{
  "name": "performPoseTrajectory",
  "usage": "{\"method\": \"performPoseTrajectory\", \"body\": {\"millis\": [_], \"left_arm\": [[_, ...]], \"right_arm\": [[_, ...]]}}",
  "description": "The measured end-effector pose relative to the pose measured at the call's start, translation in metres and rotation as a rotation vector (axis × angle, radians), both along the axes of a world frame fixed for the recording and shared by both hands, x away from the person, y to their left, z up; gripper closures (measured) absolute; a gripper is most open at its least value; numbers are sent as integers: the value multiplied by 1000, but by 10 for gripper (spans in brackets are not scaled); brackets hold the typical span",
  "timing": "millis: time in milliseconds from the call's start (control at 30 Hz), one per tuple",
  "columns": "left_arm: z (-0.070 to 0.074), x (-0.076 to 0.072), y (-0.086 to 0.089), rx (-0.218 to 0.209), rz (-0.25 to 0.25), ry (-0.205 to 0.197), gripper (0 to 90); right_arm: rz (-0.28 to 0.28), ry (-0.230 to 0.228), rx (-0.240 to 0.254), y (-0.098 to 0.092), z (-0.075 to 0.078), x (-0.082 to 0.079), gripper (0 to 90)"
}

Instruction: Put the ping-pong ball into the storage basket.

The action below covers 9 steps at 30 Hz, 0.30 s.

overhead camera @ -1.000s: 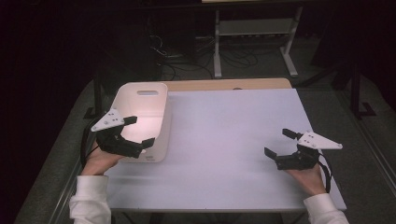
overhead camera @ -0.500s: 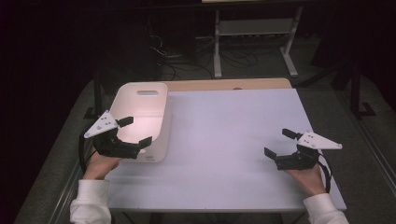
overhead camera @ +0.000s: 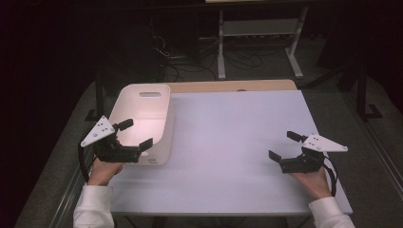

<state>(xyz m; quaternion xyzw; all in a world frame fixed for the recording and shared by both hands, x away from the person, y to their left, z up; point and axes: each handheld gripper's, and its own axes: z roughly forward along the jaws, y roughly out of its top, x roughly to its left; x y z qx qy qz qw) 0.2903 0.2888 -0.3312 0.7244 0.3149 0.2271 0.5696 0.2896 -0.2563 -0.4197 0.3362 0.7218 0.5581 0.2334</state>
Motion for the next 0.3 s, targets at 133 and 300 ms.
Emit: {"method": "performPoseTrajectory", "body": {"millis": [133, 300], "left_arm": [[-1, 0, 2, -5, 16, -4, 0], [-1, -1, 5, -2, 24, -8, 0]], "right_arm": [[0, -10, -2, -1, 0, 1, 0], [-3, -1, -4, -1, 0, 0, 0]]}}
